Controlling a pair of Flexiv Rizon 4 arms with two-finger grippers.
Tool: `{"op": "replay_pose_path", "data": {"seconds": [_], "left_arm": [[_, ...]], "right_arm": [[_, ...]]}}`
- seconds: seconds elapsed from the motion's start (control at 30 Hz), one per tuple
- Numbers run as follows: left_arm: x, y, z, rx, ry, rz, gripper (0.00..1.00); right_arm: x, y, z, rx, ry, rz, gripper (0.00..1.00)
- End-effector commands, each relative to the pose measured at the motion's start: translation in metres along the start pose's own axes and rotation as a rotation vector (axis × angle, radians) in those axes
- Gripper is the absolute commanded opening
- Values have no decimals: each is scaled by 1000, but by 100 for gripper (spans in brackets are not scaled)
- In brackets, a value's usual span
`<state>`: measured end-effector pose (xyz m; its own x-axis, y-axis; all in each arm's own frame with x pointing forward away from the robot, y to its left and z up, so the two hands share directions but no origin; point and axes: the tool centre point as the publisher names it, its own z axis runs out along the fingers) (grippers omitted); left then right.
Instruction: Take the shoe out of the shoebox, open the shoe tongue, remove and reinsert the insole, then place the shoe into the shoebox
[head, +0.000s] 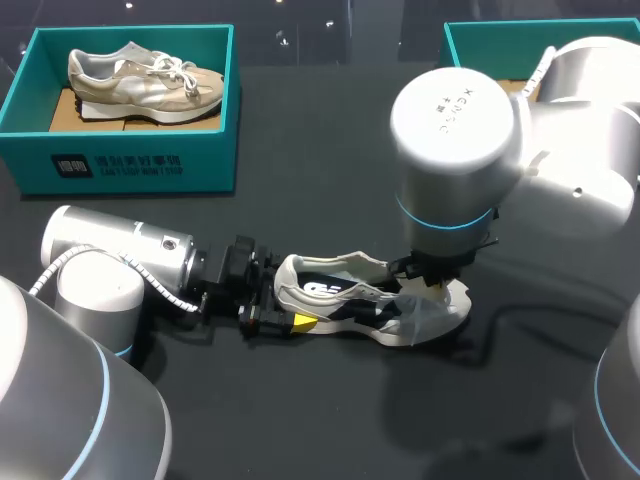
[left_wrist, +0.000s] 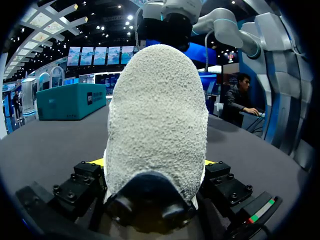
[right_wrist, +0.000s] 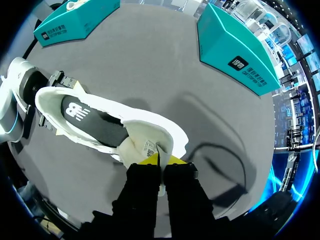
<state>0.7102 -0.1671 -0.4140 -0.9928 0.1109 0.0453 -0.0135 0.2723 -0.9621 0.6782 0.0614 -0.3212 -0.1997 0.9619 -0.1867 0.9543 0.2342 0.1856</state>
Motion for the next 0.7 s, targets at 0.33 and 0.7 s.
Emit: {"op": "replay_pose_path", "data": {"seconds": [0.33,0.7], "left_arm": [[0,1,2,-3,0,0,0],[0,1,2,-3,0,0,0]], "right_arm": [[-14,-10,22,25,215,-11,27],[-25,-17,41,96,157,26,37]]}}
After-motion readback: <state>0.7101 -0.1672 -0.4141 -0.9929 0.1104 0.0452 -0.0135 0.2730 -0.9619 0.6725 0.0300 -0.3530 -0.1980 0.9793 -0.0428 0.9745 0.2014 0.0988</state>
